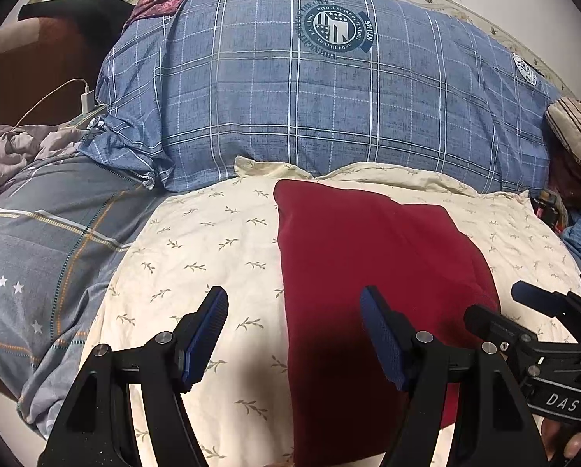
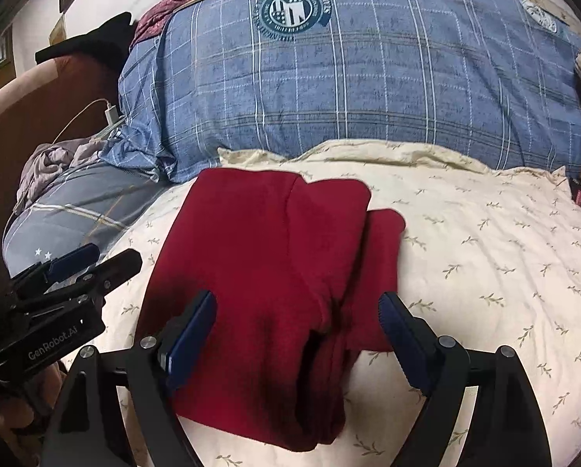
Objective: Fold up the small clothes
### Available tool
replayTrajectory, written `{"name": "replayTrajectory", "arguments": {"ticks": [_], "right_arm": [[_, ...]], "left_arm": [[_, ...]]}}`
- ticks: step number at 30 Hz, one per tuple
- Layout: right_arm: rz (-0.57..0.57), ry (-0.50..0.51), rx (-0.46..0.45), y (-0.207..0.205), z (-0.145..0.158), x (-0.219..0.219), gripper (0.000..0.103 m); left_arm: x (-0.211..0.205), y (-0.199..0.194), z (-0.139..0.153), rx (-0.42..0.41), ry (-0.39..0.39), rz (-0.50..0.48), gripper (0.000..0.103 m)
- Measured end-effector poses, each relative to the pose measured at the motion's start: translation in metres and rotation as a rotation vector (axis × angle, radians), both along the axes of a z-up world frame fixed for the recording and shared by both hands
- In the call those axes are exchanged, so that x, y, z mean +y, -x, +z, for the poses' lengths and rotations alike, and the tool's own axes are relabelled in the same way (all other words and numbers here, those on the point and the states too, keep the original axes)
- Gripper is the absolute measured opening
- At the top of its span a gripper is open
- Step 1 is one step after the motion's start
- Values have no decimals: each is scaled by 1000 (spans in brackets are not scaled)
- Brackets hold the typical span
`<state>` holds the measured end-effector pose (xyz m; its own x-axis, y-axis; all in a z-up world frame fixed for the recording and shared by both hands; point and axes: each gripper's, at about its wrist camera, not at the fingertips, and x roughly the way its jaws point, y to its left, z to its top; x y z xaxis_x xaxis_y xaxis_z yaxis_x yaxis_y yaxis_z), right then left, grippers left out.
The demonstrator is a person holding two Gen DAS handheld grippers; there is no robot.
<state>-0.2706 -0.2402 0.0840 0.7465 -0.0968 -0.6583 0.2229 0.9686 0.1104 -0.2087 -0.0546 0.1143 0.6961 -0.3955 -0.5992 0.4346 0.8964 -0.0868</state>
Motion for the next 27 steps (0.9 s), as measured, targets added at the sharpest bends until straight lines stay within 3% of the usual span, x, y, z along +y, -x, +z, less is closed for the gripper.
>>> {"name": "replayTrajectory", "arguments": {"ticks": [27], "right_arm": [[-25, -18, 22, -1, -6, -4, 87]], "left_arm": [[-5, -3, -3, 10, -14, 7, 70]]}}
